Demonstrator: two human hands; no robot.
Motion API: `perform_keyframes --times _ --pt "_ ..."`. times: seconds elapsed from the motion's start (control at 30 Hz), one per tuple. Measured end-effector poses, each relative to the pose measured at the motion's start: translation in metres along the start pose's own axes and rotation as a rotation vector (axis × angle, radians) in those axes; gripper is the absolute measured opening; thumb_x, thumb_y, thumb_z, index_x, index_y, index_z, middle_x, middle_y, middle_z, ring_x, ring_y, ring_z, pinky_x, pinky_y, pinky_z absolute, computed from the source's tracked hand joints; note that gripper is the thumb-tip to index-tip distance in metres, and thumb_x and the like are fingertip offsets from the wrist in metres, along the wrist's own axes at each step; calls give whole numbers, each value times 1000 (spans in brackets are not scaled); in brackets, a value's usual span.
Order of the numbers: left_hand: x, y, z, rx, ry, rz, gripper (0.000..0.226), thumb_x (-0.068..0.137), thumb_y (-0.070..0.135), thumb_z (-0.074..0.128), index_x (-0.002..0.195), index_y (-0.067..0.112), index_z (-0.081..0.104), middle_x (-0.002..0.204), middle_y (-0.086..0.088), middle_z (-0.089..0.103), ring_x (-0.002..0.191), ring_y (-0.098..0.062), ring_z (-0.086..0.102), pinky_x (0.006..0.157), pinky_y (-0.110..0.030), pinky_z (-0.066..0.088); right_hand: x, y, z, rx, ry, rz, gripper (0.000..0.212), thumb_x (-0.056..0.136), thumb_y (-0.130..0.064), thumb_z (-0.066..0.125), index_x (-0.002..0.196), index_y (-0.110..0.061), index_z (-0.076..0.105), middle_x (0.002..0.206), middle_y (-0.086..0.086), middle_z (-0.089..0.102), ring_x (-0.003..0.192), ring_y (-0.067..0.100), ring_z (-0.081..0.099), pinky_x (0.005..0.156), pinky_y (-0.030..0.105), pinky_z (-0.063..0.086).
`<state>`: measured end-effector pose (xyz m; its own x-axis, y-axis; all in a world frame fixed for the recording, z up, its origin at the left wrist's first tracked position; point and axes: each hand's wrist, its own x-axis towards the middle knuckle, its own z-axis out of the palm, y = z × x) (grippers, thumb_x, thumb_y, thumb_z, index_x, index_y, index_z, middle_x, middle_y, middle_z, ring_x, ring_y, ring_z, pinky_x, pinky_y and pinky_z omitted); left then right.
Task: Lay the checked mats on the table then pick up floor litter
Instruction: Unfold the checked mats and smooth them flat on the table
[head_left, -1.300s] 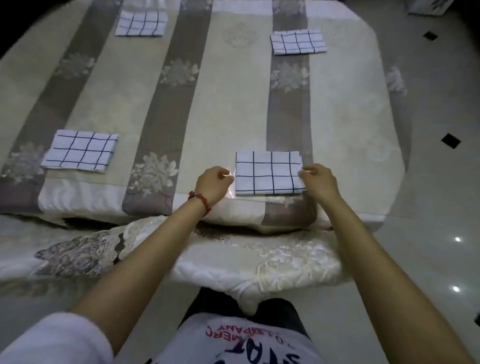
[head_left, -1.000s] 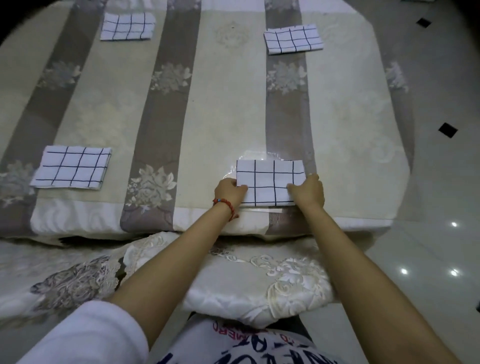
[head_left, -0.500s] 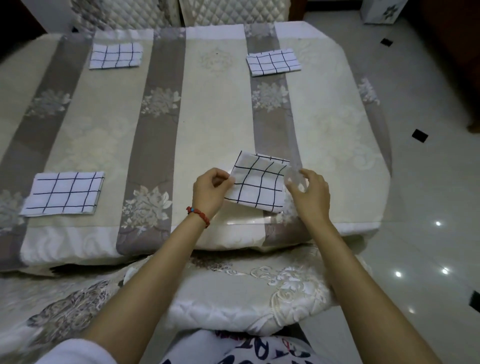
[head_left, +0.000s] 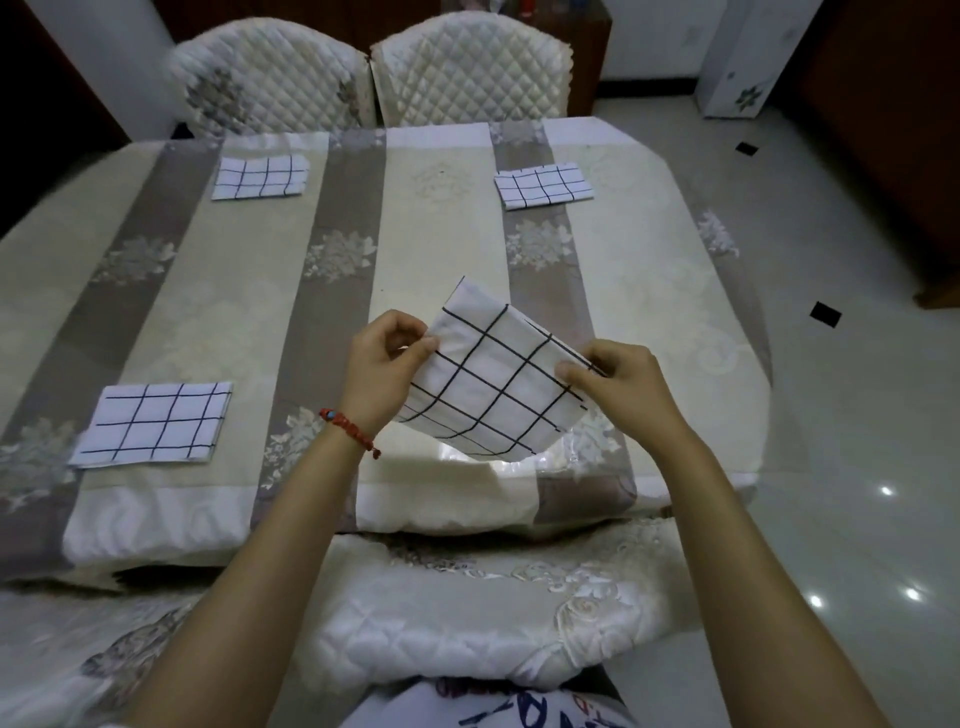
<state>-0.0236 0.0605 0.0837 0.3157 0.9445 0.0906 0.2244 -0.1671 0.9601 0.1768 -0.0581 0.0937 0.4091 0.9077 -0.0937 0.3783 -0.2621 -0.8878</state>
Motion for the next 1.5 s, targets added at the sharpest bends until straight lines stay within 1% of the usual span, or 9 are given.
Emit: perform_keyframes --times 0.2,0.47,0.8,0.93,1.0,1.1,1.2,1.4,1.5 --pt "-11 0 10 181 159 -90 31 80 17 67 106 7 54 101 -1 53 91 -11 51 82 -25 41 -3 -3 0 155 85 9 18 82 -14 66 66 -21 66 49 -19 62 49 -6 53 56 9 42" --pt "-46 47 57 -136 -123 -365 24 86 36 57 74 15 59 72 0 62 65 -17 62 64 -30 54 -10 -22 25 135 96 -19 27 75 -18 73 55 -24 56 55 -9 55 50 -2 49 54 12 41" --pt "-39 42 43 -298 -74 -455 18 87 10 57 70 8 61 70 -6 61 64 -18 61 49 -20 56 -19 -29 26 202 -23 -32 19 74 -12 74 62 -18 60 66 0 61 59 2 56 61 16 48" --pt "-23 16 13 -7 104 -326 21 84 10 59 64 15 58 65 -2 57 64 -15 54 66 -32 52 -15 -26 15 193 183 -22 16 78 -13 71 66 -16 61 64 -3 58 51 -6 50 53 8 41" --pt "-20 9 1 199 146 -258 3 84 14 59 86 13 61 79 -4 60 78 -21 59 79 -37 50 -12 -26 9 129 245 -43 9 79 -16 69 72 -15 65 69 1 63 63 4 56 62 20 48" --pt "-20 6 0 500 120 -75 49 85 18 60 130 12 43 121 -11 57 114 -28 52 95 -43 45 -8 -30 5 -4 228 -114 5 82 -17 66 82 -12 69 70 -3 64 68 8 58 68 23 47" --pt "-23 15 16 542 -30 303 55 81 31 61 131 14 44 131 -10 54 124 -29 47 104 -47 40 -7 -39 9 -138 126 -229 5 82 -16 67 83 -12 70 65 -16 59 62 -2 55 63 16 43" --pt "-18 43 38 438 -190 556 29 82 30 53 93 9 69 89 -8 73 87 -8 59 84 -27 45 -16 -47 10 -81 109 -293 9 78 -19 71 74 -24 65 66 -7 63 65 15 60 63 25 47" --pt "-8 49 31 247 -206 385 13 80 17 59 79 9 69 71 -1 68 71 -1 57 67 -9 41 -19 -36 0 34 97 -137 17 76 -18 72 73 -31 61 73 -6 66 68 11 62 64 23 50"
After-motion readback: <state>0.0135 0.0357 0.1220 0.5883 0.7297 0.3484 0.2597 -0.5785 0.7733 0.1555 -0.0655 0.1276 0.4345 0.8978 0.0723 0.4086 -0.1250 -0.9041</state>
